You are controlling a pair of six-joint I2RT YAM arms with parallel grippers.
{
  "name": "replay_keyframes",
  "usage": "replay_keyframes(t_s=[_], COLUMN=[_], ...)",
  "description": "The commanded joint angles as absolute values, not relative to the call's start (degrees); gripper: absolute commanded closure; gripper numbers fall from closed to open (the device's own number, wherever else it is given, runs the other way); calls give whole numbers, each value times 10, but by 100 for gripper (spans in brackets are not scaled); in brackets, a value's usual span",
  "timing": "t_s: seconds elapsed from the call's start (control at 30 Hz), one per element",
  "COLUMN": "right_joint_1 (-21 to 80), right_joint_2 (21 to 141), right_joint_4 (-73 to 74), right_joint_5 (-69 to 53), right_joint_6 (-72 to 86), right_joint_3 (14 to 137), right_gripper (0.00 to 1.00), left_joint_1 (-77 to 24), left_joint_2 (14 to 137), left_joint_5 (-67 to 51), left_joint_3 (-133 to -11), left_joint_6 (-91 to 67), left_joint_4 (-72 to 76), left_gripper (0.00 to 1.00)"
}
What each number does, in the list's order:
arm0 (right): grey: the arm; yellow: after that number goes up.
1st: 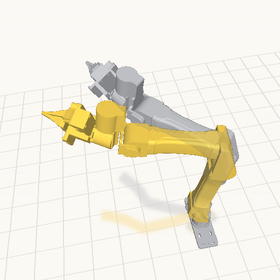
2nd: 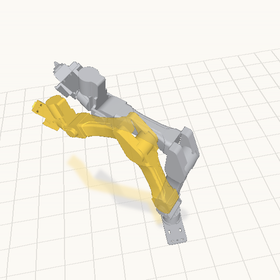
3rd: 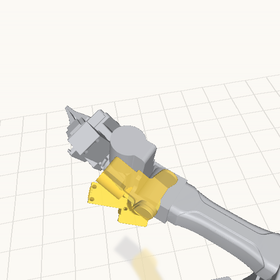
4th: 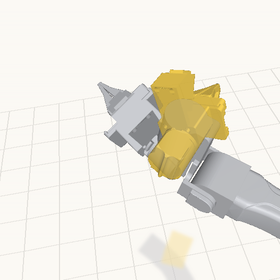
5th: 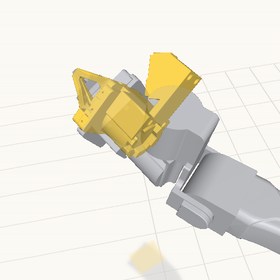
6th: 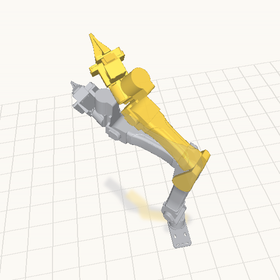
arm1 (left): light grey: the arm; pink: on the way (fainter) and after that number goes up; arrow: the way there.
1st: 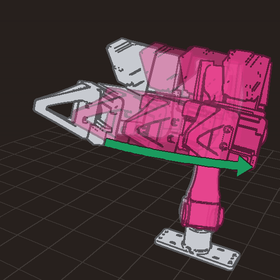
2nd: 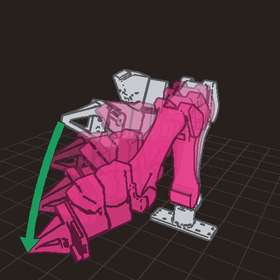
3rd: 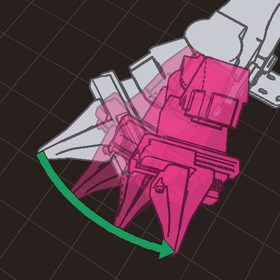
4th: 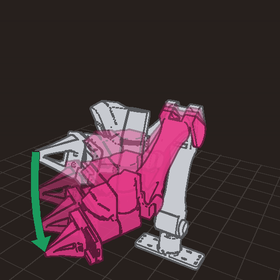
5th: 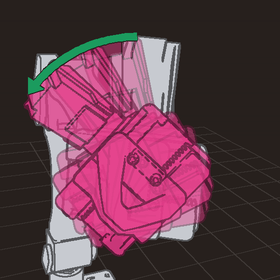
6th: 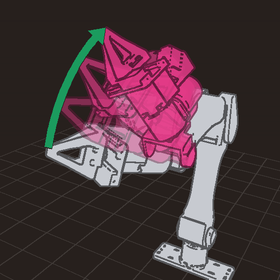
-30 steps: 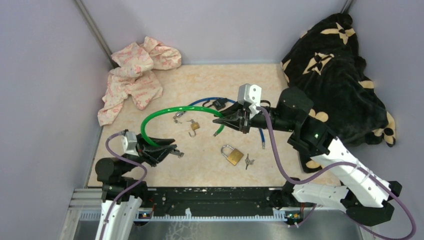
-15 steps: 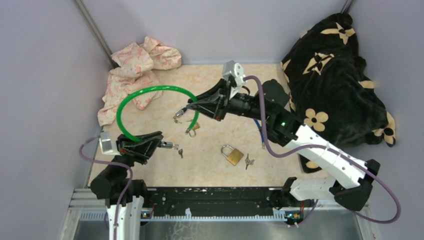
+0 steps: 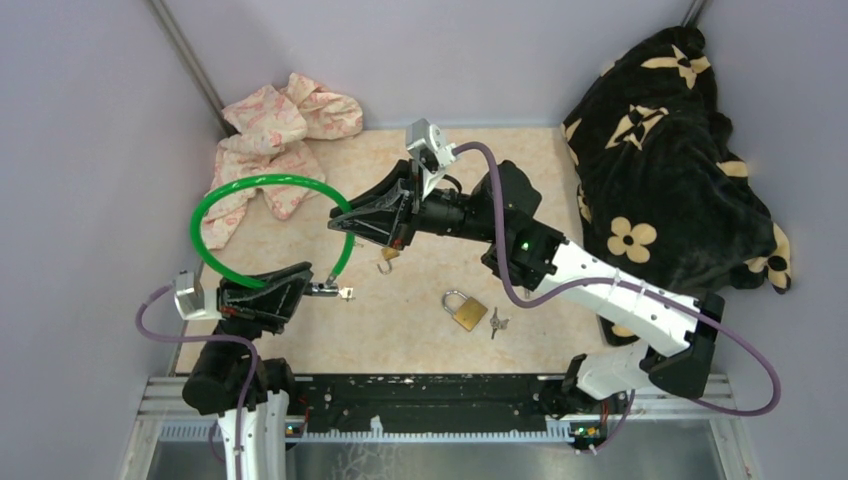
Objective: Lock with the key
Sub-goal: Lock the lock.
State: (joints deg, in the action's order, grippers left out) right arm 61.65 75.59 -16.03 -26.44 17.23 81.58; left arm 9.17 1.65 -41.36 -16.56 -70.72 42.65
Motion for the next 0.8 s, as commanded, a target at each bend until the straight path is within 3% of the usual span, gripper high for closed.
replay_keyframes(t_s=[0.0,0.57,0.77], right_joint_1=[625,633,633], right_joint_2=[761,787,784], right_joint_4=[-235,-226,-170], right_joint_5=[-257,-251,-243], right_joint_6=[188,171,123], right_joint_3=[855,845,896], right_gripper=[100,100,100], left_joint_1=[95,95,95], left_joint_2=[10,10,10], left_joint_5=[-408,-411,-419], left_joint_3=[-166,-165,-162], left_joint_6=[-717,-717,-706], left_joint_4=[458,473,466], left_gripper=[100,100,100])
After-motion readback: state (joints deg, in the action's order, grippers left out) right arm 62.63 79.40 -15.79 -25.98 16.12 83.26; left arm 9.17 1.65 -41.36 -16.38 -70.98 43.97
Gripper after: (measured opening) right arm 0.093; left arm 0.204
